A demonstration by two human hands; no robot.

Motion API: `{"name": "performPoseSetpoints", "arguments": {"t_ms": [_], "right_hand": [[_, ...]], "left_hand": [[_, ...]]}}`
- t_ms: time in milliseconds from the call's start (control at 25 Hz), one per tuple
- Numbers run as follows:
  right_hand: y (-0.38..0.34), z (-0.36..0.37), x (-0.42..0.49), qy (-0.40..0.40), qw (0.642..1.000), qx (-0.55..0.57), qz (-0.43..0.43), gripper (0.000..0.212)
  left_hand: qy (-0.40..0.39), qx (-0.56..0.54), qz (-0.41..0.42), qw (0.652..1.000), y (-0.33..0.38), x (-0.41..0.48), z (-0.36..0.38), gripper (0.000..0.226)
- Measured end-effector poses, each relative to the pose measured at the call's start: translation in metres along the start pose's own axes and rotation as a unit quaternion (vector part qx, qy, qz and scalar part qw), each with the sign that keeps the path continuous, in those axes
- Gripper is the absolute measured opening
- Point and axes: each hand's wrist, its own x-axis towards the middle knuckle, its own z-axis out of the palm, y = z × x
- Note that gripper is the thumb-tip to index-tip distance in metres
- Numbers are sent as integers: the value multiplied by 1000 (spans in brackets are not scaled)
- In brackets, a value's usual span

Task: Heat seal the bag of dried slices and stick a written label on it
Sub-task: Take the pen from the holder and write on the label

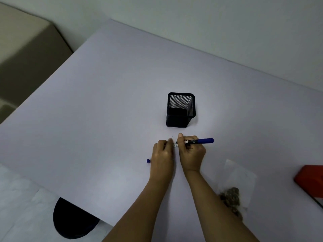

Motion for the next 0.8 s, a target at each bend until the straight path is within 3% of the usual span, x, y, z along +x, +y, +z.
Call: {"name": "performPoseSetpoints", "arguments": {"t_ms": [320,800], "right_hand": [[1,1,-3,-11,1000,-11,-25,31],[1,0,-6,-38,999,7,-14,28]], "left_hand": [[47,45,85,994,-13,-6,11,33],[67,25,89,993,-16,-6,14,31]]}}
